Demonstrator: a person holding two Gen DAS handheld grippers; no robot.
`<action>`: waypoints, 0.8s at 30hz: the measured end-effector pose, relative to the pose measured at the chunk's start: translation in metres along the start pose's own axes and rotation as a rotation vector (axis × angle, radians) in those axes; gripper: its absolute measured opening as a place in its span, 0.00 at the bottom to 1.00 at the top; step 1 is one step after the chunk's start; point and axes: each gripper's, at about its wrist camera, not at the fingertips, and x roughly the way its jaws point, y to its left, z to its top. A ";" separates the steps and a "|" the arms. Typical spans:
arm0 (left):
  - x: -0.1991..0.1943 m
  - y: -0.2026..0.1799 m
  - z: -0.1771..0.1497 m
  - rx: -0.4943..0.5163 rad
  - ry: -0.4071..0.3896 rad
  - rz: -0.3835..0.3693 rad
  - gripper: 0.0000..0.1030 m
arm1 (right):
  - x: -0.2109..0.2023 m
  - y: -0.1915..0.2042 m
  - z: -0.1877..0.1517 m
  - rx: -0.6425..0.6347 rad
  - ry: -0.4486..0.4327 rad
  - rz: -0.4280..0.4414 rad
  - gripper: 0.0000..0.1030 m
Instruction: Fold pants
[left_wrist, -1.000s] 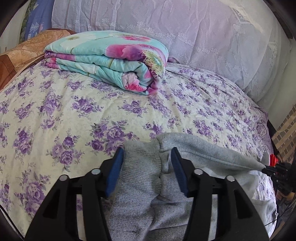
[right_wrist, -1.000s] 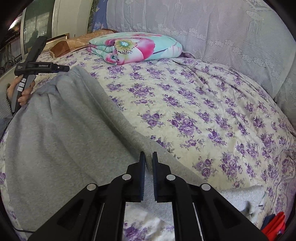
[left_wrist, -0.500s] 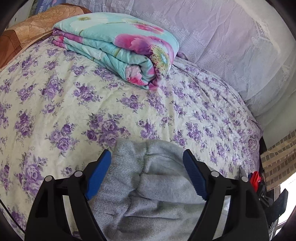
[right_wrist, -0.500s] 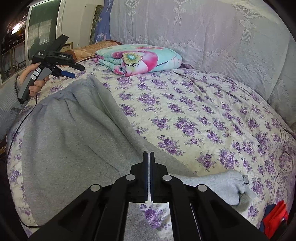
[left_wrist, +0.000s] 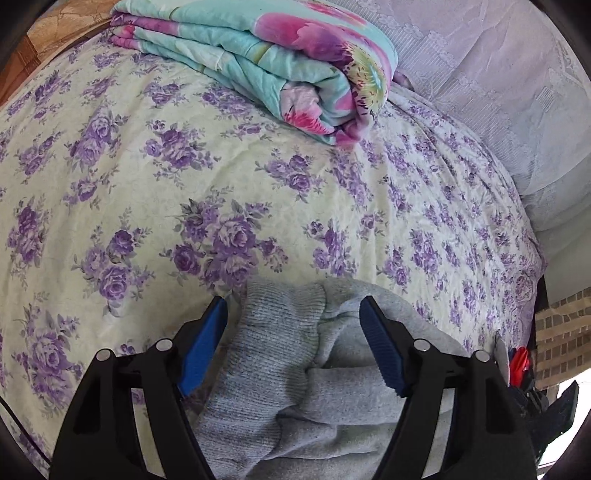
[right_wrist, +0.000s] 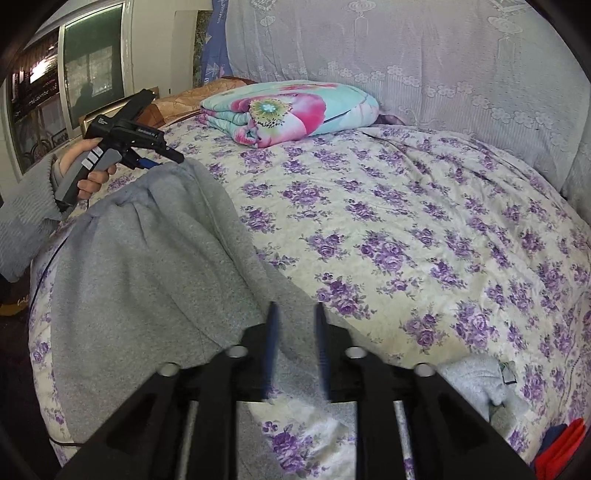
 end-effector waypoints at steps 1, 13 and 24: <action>0.000 0.000 0.000 0.007 -0.005 -0.011 0.54 | 0.002 0.003 0.000 -0.023 -0.003 -0.006 0.53; -0.028 0.004 0.001 0.027 -0.071 -0.076 0.09 | 0.032 0.023 -0.006 -0.124 0.078 -0.052 0.06; -0.082 -0.004 -0.032 0.090 -0.150 -0.171 0.08 | -0.076 0.071 -0.029 -0.125 -0.086 -0.117 0.06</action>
